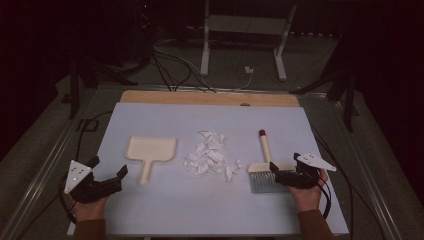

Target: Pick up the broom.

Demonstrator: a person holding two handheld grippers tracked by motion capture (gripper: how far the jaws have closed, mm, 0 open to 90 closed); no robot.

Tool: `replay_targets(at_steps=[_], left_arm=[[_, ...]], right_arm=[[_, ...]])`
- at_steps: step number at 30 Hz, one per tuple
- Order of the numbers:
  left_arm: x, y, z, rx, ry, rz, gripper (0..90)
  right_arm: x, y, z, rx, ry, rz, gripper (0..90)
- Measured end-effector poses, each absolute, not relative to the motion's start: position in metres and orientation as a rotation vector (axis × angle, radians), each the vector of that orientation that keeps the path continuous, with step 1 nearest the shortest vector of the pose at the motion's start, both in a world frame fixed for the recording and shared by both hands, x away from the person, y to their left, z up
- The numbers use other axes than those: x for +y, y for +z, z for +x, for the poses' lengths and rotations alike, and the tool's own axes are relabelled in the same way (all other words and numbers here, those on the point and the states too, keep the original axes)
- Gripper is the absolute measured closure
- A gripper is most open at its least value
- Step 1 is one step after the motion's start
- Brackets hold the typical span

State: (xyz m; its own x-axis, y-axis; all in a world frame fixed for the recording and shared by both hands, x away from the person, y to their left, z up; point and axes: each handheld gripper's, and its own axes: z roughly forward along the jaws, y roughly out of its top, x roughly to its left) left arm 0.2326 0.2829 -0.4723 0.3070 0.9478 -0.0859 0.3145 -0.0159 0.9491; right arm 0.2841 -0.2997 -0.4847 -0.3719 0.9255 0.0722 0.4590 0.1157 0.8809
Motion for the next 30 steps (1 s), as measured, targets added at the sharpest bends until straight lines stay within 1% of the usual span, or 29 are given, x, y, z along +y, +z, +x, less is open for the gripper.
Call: replay_targets(at_steps=[10, 18, 25, 30], left_arm=[[0.284, -0.475, 0.229, 1.208, 0.772, 1.549, 0.4], [0.282, -0.475, 0.228, 1.21, 0.793, 1.571, 0.4], [0.284, -0.476, 0.229, 1.239, 0.816, 1.55, 0.4], [0.286, -0.478, 0.228, 1.252, 0.824, 1.541, 0.4]], right_arm=[[-0.302, -0.479, 0.282, 1.887, 1.211, 1.39, 0.0], [-0.297, -0.455, 0.286, 1.894, 1.159, 1.41, 0.0], [-0.284, -0.434, 0.31, 1.925, 1.151, 1.392, 0.0], [-0.278, -0.429, 0.329, 1.922, 1.154, 1.386, 0.0]])
